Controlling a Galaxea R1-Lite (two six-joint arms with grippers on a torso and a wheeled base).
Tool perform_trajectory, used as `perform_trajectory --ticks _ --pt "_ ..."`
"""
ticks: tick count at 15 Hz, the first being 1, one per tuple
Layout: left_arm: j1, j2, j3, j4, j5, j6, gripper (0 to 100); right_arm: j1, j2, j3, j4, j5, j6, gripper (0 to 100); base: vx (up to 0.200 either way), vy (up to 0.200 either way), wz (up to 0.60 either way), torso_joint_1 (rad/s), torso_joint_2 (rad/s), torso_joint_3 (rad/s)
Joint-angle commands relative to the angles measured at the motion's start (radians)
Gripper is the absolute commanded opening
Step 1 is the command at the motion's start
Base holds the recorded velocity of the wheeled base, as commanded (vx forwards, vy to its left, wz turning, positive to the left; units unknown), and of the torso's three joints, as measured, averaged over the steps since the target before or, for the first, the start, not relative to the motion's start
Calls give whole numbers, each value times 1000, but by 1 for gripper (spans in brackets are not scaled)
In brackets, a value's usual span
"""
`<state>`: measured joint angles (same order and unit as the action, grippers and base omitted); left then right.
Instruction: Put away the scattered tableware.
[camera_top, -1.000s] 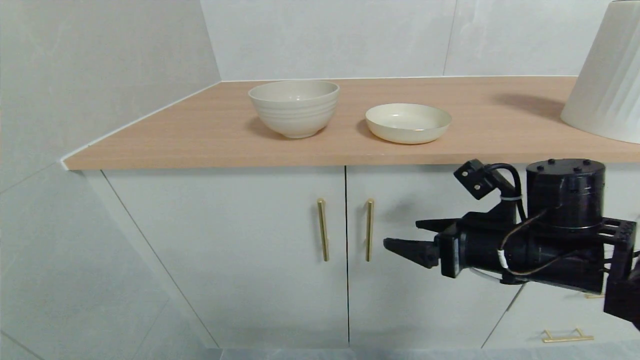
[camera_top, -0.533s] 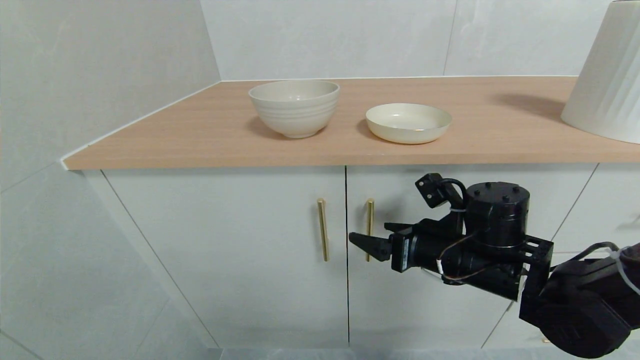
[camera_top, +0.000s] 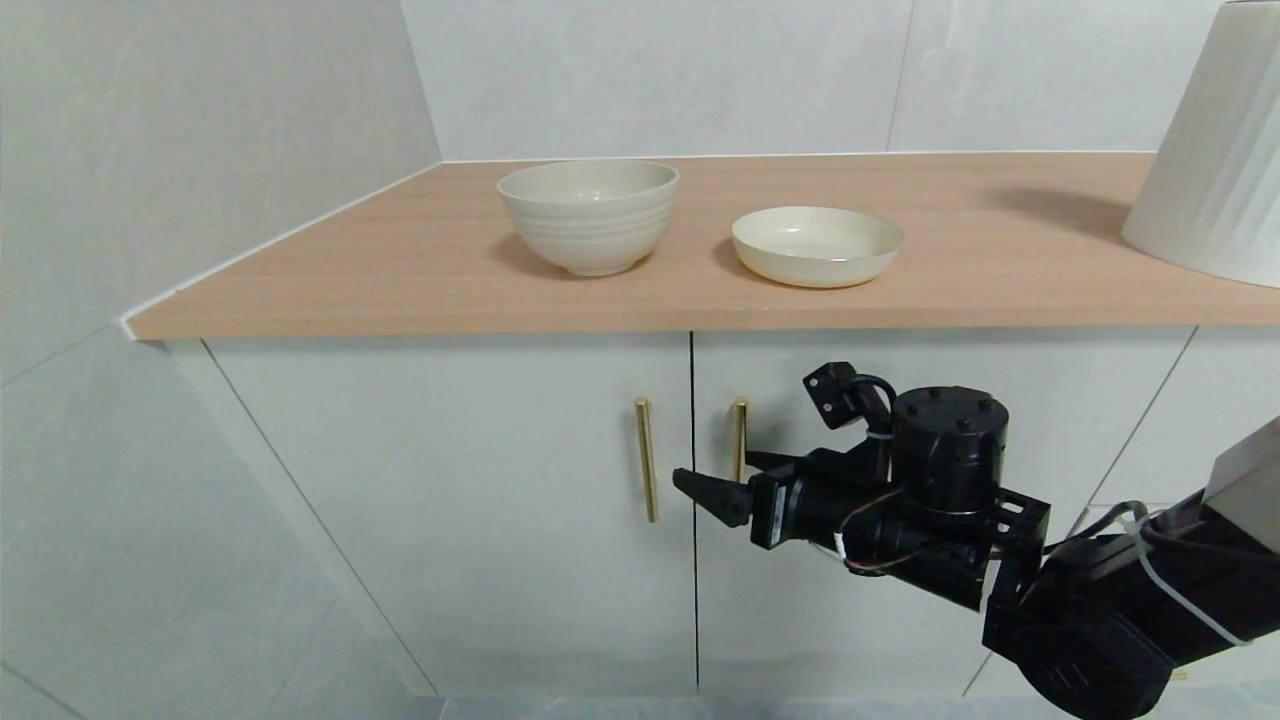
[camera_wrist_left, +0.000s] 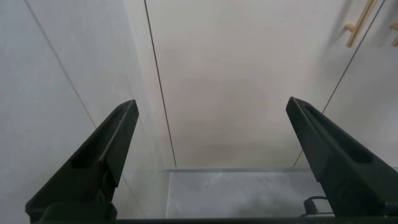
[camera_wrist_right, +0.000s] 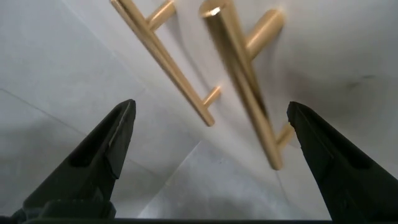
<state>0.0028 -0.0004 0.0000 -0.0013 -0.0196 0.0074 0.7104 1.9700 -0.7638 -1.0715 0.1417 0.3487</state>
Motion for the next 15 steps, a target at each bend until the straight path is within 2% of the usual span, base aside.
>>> perform_trajectory --ticks 1,6,9,15 --pt "0 0 0 0 0 0 100 12 13 0 -13 1 6 100 0 0 0 0 0 0" --pt "0 0 0 0 0 0 100 34 43 8 -88 -2 12 100 0 0 0 0 0 0" --pt "0 0 0 0 0 0 100 44 -3 31 -88 10 70 100 0 0 0 0 0 0" --pt "0 0 0 0 0 0 100 47 -82 123 -87 142 81 100 0 0 0 0 0 0"
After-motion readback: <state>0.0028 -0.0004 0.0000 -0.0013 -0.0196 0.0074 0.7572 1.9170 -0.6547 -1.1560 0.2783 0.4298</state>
